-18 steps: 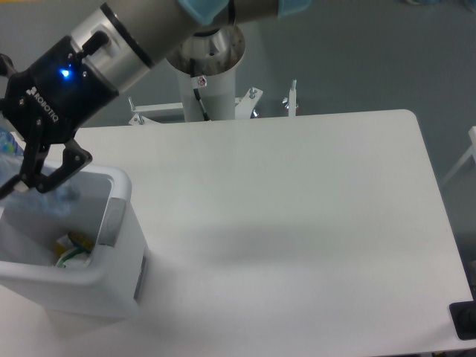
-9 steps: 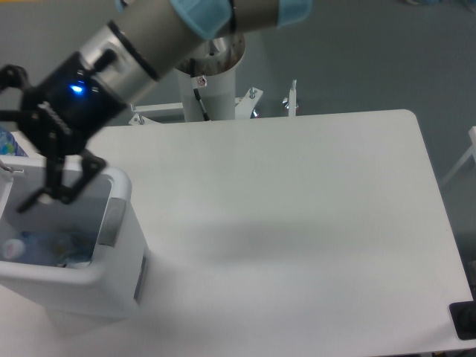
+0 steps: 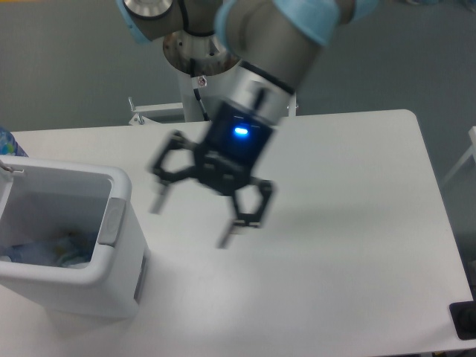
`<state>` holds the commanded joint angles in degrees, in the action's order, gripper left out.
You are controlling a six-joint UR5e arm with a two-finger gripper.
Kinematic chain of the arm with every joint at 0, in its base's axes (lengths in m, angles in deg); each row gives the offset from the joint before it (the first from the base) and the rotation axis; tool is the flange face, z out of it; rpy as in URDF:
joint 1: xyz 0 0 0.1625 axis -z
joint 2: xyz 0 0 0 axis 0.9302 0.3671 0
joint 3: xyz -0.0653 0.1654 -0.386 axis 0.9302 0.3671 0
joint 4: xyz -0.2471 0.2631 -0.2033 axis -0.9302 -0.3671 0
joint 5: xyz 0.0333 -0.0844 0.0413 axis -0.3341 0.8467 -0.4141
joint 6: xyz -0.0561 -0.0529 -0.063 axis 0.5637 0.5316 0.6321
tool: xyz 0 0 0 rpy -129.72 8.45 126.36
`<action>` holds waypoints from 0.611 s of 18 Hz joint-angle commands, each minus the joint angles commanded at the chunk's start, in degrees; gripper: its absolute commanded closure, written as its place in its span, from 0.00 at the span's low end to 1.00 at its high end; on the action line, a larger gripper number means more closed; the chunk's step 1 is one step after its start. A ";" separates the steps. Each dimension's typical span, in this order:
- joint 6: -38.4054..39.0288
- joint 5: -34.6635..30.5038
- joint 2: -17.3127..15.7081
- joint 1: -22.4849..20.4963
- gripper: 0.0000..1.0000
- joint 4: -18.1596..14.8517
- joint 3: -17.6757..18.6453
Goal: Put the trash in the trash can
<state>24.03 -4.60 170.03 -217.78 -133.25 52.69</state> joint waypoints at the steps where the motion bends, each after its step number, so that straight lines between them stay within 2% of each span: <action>1: -4.49 -3.59 0.18 -0.53 0.00 -0.09 0.70; 3: -9.96 -12.02 0.18 -1.24 0.00 -0.27 2.28; 7: -16.12 -22.06 0.70 -3.08 0.00 -0.35 5.36; 9: -18.32 -28.20 2.02 -3.09 0.00 -1.40 5.37; 11: -20.08 -34.80 3.86 -3.00 0.00 -3.86 4.41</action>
<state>3.95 -39.39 173.89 -220.78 -137.11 57.10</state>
